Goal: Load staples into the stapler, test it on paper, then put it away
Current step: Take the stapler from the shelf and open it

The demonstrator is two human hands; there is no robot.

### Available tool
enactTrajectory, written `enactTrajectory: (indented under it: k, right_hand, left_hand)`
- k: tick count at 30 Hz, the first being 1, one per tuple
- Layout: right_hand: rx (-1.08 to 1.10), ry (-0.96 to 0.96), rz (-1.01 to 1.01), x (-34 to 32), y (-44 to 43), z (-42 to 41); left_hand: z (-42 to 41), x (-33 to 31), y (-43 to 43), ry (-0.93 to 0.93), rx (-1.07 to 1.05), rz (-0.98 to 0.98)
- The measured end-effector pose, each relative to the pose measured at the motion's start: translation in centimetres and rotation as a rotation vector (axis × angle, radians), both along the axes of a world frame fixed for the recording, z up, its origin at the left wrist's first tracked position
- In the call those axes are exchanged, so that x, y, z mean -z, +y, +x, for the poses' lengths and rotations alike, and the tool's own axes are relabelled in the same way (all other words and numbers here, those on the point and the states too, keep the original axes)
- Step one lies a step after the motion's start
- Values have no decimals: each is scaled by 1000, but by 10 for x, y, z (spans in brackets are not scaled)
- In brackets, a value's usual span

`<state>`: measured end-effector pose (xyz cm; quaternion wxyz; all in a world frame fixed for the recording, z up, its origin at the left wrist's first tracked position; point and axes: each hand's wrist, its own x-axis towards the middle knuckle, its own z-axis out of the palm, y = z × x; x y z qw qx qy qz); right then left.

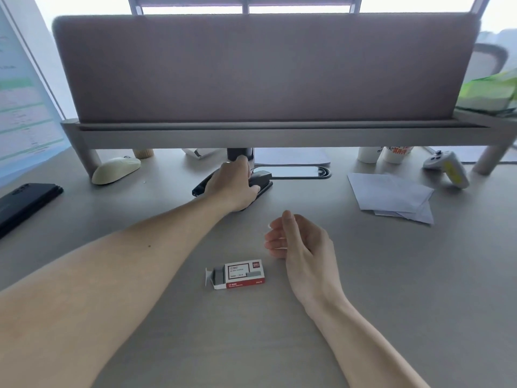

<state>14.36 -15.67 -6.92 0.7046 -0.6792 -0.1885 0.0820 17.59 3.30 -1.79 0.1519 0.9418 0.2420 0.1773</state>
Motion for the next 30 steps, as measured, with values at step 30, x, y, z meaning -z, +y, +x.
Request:
enactTrajectory:
  k: [30]
  right_hand:
    - [92,-109,-119,-5,-77,-114]
  left_hand:
    - [-257,1,-101,42,271,29]
